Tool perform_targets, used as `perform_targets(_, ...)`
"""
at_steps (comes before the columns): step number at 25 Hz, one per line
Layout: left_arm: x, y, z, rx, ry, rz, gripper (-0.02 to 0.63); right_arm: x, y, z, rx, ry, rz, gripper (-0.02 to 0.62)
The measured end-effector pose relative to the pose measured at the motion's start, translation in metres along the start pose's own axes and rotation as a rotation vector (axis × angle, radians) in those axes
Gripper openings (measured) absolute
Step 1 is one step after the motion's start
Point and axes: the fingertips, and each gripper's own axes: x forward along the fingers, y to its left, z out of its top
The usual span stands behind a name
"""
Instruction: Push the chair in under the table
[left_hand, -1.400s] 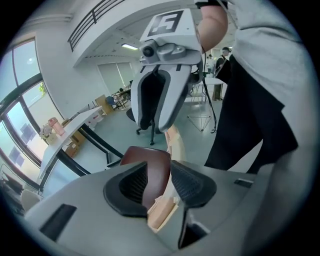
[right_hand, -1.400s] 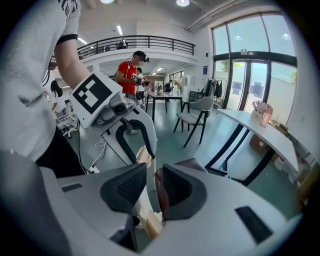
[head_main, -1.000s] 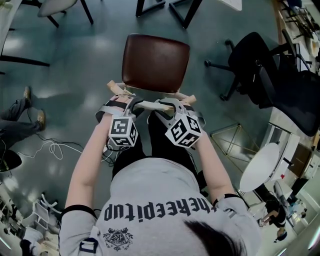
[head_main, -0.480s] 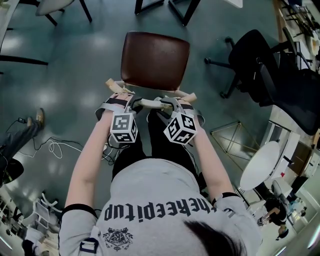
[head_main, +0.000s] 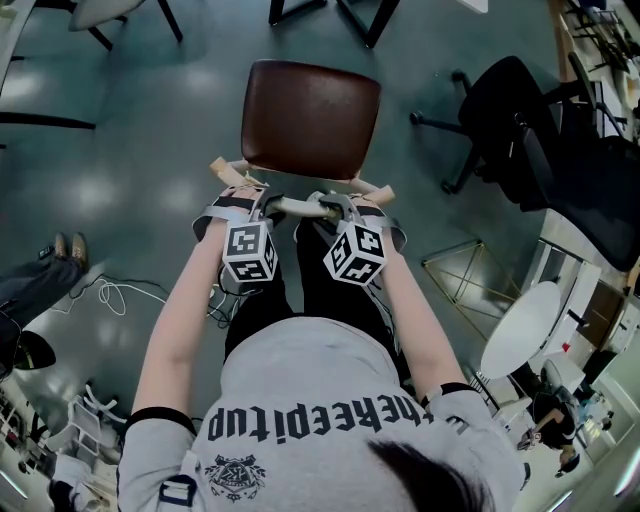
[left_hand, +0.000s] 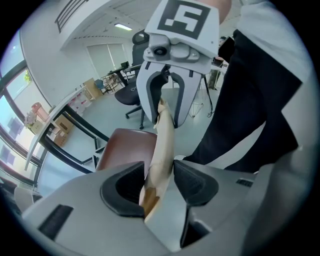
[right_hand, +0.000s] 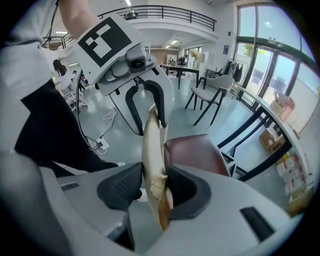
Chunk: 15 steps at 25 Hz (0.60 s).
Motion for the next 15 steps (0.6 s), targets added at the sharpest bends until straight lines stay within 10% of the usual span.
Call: perform_targets(15,0.0023,0.0056,0.0045,0.048,0.011,0.016,0.192,-0.0069,-0.0055,0.0007,-0.003,-0.031,-0.036,0.158)
